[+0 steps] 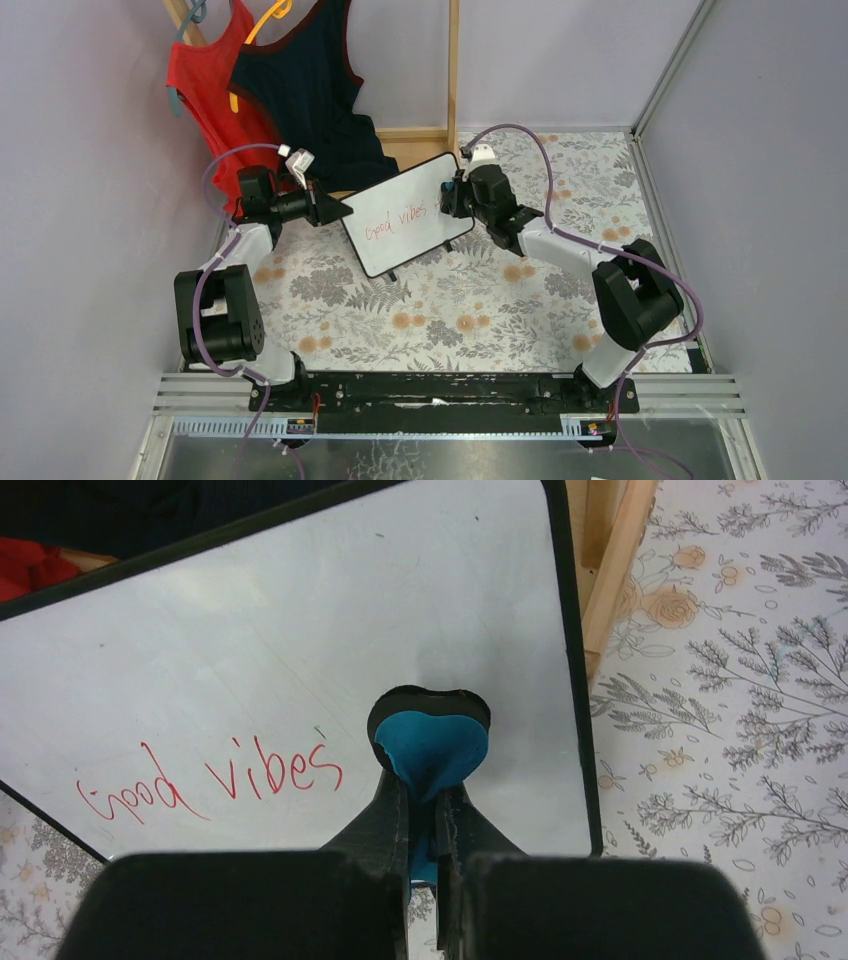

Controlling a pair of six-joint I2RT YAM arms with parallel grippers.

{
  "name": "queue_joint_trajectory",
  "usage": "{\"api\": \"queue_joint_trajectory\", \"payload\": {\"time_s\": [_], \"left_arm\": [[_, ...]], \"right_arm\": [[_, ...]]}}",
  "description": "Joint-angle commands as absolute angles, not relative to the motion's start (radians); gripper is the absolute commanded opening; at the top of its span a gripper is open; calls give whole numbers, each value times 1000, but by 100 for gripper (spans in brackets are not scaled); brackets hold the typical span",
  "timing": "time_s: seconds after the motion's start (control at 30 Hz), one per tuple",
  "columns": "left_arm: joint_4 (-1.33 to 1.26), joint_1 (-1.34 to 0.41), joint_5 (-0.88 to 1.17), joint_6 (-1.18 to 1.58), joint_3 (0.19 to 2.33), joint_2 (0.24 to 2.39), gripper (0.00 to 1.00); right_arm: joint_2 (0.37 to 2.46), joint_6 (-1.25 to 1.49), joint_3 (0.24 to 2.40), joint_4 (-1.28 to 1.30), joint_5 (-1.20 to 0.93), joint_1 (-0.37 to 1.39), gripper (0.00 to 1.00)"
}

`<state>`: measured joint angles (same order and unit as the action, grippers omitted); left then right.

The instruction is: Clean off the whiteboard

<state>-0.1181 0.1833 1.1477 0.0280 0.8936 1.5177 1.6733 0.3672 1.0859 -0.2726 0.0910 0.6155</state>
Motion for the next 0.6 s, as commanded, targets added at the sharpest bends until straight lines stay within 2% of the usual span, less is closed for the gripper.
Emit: {"api": "queue_joint_trajectory", "payload": {"time_s": [0.0, 0.57], "left_arm": [[-120, 181, 1123, 17, 916, 1493, 14], [-109, 180, 1118, 19, 917, 1475, 13]], "right_arm": [[1706, 337, 1158, -348, 82, 642, 0], [1742, 339, 1137, -413, 124, 698, 0]]}}
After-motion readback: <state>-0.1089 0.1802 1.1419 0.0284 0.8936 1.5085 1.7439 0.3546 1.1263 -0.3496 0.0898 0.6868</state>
